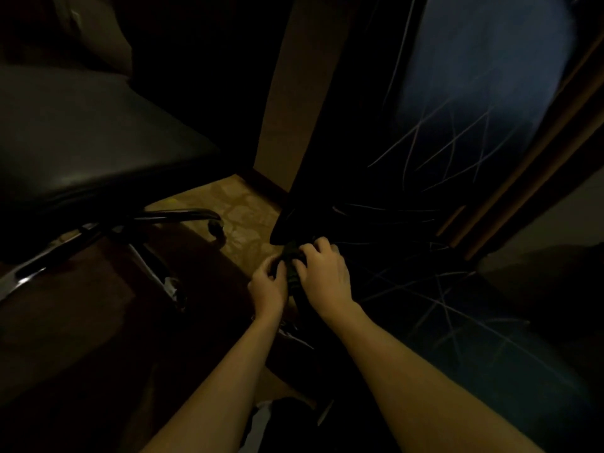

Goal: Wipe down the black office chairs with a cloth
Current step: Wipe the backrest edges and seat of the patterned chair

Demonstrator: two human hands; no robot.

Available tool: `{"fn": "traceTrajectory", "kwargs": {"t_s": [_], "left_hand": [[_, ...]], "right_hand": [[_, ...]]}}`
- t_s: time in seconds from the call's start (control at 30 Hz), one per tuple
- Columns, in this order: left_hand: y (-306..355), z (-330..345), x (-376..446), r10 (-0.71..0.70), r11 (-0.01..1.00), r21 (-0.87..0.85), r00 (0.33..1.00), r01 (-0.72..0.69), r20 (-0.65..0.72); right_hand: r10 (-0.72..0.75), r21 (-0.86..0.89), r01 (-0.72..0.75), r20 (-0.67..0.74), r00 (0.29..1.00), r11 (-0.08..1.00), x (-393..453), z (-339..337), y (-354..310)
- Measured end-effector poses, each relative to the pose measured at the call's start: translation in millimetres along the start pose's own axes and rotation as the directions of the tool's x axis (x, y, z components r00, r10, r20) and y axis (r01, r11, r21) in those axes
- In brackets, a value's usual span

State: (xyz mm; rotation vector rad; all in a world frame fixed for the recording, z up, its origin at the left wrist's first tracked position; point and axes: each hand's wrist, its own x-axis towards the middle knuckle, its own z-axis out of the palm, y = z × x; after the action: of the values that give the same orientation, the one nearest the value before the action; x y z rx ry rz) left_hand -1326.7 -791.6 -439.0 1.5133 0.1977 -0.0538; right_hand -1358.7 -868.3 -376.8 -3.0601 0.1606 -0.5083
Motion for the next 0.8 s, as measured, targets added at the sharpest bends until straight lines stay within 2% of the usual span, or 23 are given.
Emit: {"fn": "traceTrajectory", "kwargs": {"t_s": [0.17, 0.53, 0.7, 0.8], "left_hand": [[-1.3, -0.6, -16.7, -0.042, 0.998, 0.036, 0.999, 0.042, -0.016], [-12.1, 2.9, -106.6, -0.031, 0.999, 0.037, 0.997, 0.028, 0.069], [-12.2, 3.1, -96.4, -0.024, 0.999, 0.041, 0.997, 0.021, 0.068], [-2.9, 2.7, -77.1, -0.008, 0.999, 0.051, 0.998, 0.004, 0.069]], "right_hand": [[-0.038, -0.147, 0.035, -0.022, 0.999, 0.989, -12.6, -6.0, 1.3], [-0.046, -0.075, 0.050, 0.054, 0.997, 0.996, -79.3, -40.6, 12.4], [-0.065, -0.177, 0.061, -0.020, 0.998, 0.982, -80.3, -33.2, 16.2], [-0.075, -0.172, 0.068, -0.036, 0.997, 0.983, -60.8, -26.4, 11.1]]}}
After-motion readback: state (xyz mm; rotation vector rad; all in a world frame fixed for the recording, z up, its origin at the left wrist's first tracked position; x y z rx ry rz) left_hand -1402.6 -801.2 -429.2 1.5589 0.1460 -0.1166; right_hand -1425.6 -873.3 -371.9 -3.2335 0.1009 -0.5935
